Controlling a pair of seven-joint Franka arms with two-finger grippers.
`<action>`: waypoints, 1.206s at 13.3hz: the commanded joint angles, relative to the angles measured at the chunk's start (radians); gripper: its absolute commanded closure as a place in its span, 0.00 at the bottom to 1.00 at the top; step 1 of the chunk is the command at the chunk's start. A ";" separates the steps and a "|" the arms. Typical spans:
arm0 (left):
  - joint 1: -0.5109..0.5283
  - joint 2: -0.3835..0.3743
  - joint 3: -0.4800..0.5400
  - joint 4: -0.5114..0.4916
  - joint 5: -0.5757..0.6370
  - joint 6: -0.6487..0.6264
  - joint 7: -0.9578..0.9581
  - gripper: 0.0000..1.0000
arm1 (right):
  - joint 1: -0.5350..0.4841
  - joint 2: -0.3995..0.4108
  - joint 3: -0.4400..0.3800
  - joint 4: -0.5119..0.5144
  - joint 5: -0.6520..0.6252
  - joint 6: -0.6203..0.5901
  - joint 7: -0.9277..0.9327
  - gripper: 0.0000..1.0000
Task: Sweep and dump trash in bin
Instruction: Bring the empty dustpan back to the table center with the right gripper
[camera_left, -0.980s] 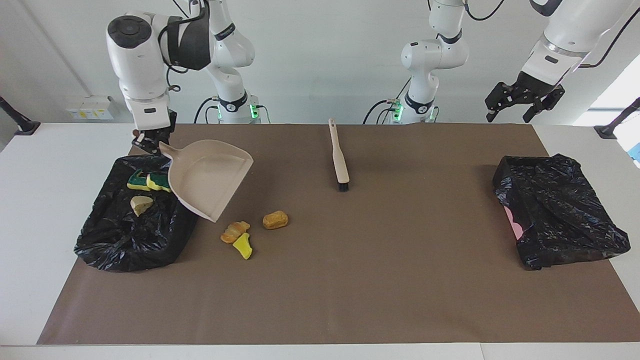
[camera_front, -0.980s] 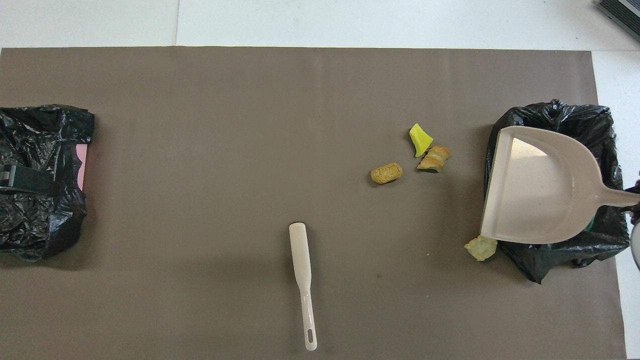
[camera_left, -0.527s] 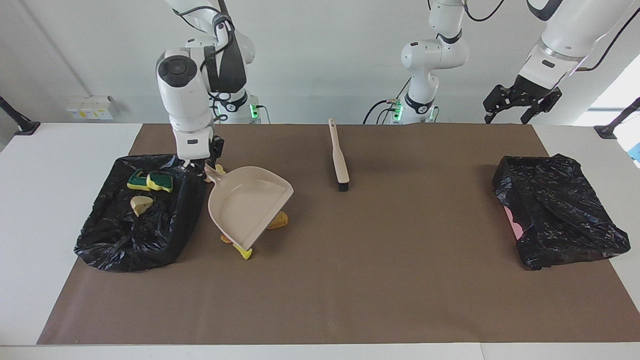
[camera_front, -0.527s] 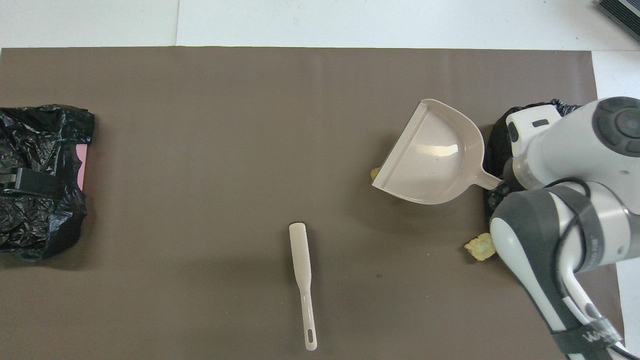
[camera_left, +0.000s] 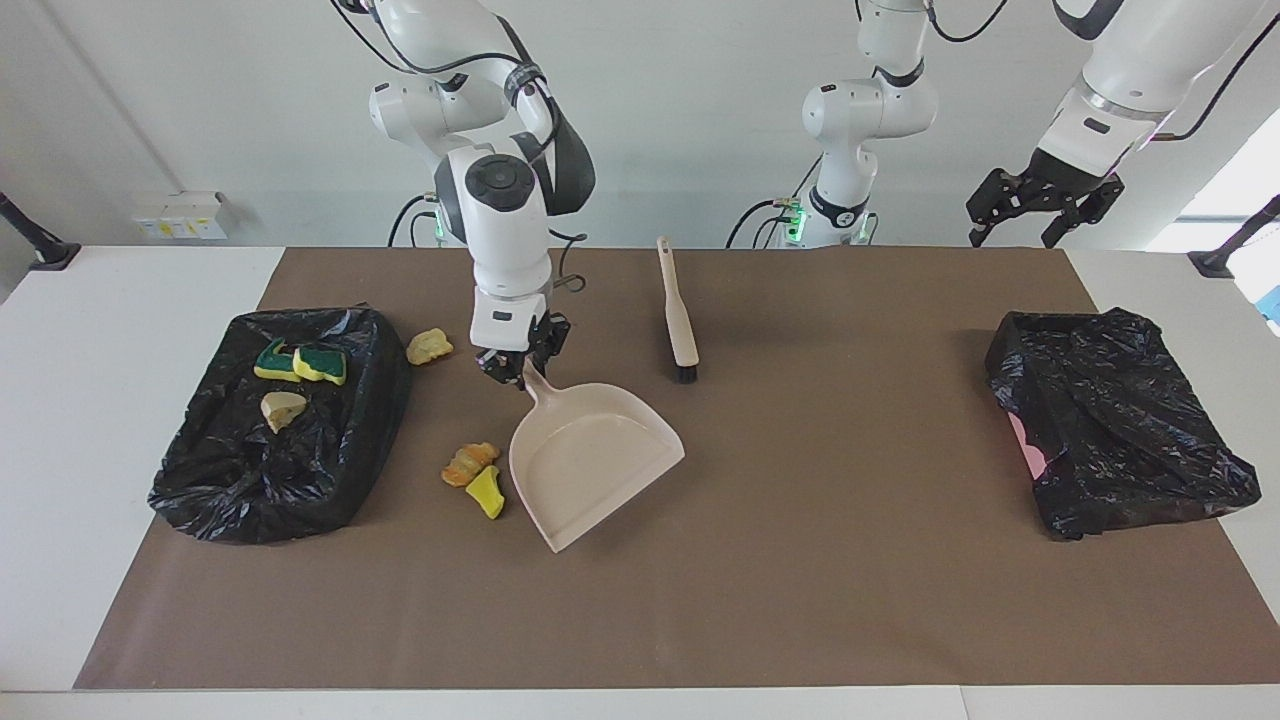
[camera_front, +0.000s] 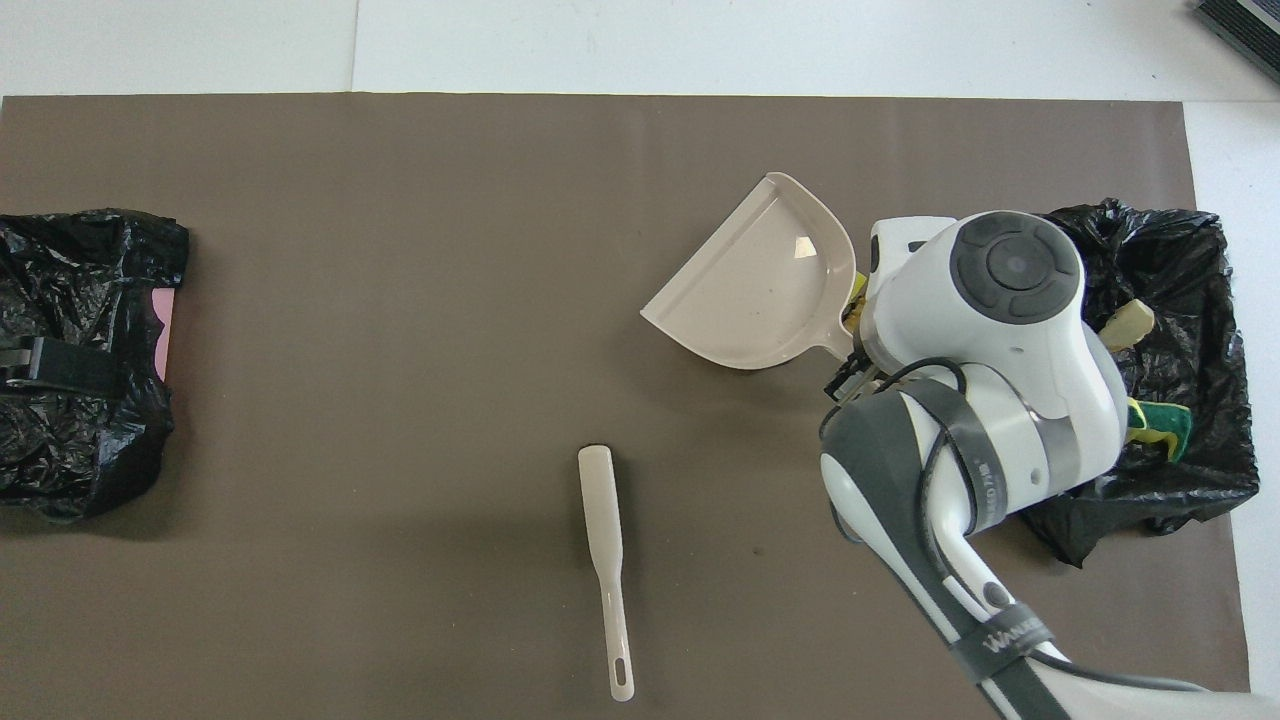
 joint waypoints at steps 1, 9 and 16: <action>0.004 -0.029 0.001 -0.039 -0.011 0.024 0.011 0.00 | 0.054 0.092 -0.004 0.122 0.078 -0.012 0.200 1.00; 0.004 -0.029 0.001 -0.039 -0.011 0.021 0.010 0.00 | 0.167 0.442 0.004 0.568 0.143 -0.222 0.737 1.00; 0.004 -0.029 0.001 -0.039 -0.011 0.022 0.008 0.00 | 0.222 0.449 0.007 0.561 0.142 -0.207 0.866 0.00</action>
